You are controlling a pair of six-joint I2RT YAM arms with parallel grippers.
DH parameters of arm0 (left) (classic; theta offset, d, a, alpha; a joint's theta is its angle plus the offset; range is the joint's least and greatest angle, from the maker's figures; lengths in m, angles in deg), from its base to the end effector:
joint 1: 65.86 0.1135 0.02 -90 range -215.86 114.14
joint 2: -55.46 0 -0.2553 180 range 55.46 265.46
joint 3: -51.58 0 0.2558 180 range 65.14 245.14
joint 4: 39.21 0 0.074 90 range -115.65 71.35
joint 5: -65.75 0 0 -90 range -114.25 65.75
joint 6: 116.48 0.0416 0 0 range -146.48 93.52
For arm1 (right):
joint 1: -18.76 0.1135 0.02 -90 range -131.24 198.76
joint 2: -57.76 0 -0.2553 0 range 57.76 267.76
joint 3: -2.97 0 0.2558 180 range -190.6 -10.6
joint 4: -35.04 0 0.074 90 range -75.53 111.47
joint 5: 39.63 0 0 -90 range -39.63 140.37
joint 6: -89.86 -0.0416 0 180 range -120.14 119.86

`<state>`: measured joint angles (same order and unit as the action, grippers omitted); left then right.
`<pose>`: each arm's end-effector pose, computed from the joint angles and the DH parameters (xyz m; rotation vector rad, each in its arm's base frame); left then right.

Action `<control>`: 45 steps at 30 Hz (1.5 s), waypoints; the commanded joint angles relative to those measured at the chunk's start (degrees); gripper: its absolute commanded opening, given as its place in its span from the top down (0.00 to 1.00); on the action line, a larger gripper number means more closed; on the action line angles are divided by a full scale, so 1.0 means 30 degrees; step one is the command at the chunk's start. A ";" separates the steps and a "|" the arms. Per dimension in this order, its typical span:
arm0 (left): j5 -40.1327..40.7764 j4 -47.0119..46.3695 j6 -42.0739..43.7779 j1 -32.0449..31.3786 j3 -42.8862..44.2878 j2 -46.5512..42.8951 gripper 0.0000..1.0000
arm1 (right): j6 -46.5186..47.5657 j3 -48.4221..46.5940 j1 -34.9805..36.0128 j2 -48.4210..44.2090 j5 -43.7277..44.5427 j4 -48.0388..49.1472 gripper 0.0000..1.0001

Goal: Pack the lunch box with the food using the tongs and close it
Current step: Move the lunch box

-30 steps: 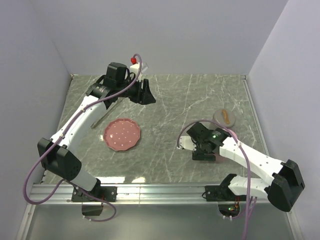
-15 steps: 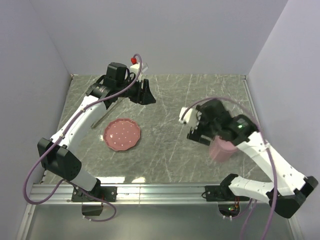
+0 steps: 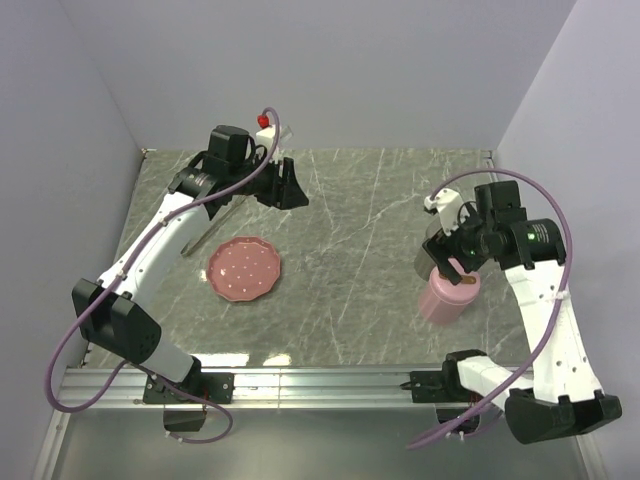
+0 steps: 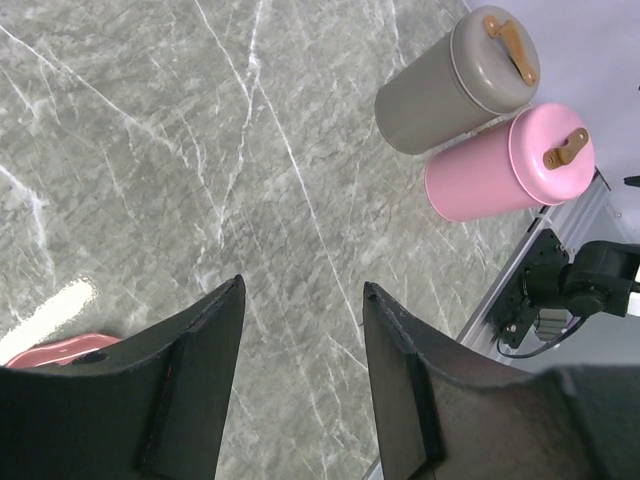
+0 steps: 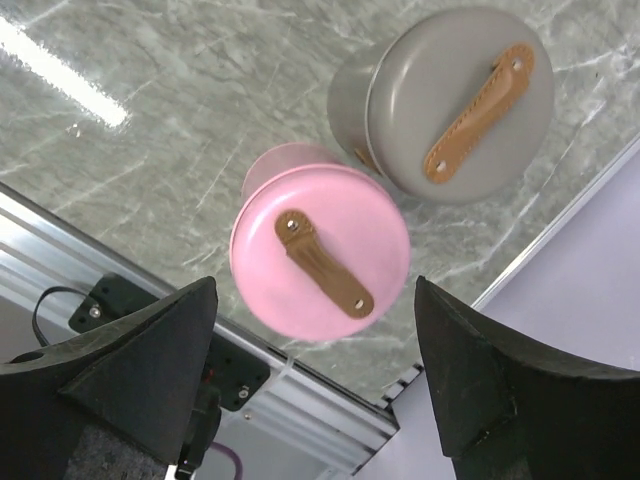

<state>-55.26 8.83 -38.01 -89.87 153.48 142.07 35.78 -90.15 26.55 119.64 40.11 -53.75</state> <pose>0.3054 -0.1595 0.3765 0.5630 2.1235 -0.9357 0.1774 0.0317 0.3743 -1.0112 2.3421 0.0417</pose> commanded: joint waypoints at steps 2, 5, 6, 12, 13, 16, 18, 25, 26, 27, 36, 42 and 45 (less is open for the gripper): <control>-0.0796 -0.0799 -0.0141 0.0093 0.0116 -0.0393 0.44 | 0.0448 0.1054 -0.0371 -0.0942 -0.0680 -0.2495 0.16; -0.0798 -0.0770 -0.0200 0.0122 0.0087 -0.0509 0.44 | 0.0448 0.1934 -0.0838 -0.0825 -0.0710 -0.2436 0.17; -0.0711 -0.0741 -0.0142 0.0093 0.0086 -0.0568 0.44 | 0.0477 0.2110 -0.1072 -0.0825 -0.0681 -0.2262 0.18; -0.0681 -0.0887 -0.0199 0.0239 -0.0410 -0.0833 0.44 | 0.1004 0.2493 -0.3060 -0.0504 -0.0885 -0.2318 0.29; -0.0710 -0.0975 -0.0200 0.0269 -0.0441 -0.0861 0.44 | 0.1150 0.2406 -0.3211 -0.0415 -0.1060 -0.2348 0.30; -0.0711 -0.0947 -0.0229 0.0269 -0.0354 -0.0716 0.44 | 0.1210 0.2579 -0.3593 -0.0210 -0.1267 -0.2407 0.34; -0.0768 -0.0859 -0.0229 0.0298 -0.0237 -0.0569 0.44 | 0.1210 0.2843 -0.3739 -0.0093 -0.1325 -0.2203 0.36; -0.0769 -0.0712 -0.0200 0.0298 -0.0089 -0.0451 0.44 | 0.1151 0.4717 -0.3886 -0.0034 -0.1355 -0.1353 0.36; -0.0769 -0.0712 -0.0200 0.0298 -0.0089 -0.0451 0.44 | 0.1209 0.4951 -0.3915 -0.0034 -0.1326 -0.1265 0.36; -0.0769 -0.0712 -0.0200 0.0298 -0.0089 -0.0422 0.44 | 0.1297 0.5418 -0.4061 -0.0034 -0.1354 -0.1177 0.36; -0.0856 -0.0624 -0.0258 0.0328 -0.0089 -0.0393 0.44 | 0.1853 0.4782 -0.4940 0.0318 -0.1882 -0.1819 0.37; -0.0886 -0.0507 -0.0112 0.0328 -0.0090 -0.0393 0.44 | 0.2292 0.2031 -0.5175 0.0172 -0.2321 -0.2524 0.37; -0.0944 -0.0536 -0.0083 0.0328 -0.0060 -0.0364 0.43 | 0.2499 0.0913 -0.5205 0.0054 -0.3168 -0.2379 0.37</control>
<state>-56.48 8.07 -38.23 -89.17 152.25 141.77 41.75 -82.48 11.36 120.89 33.47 -56.30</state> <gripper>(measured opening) 0.562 0.631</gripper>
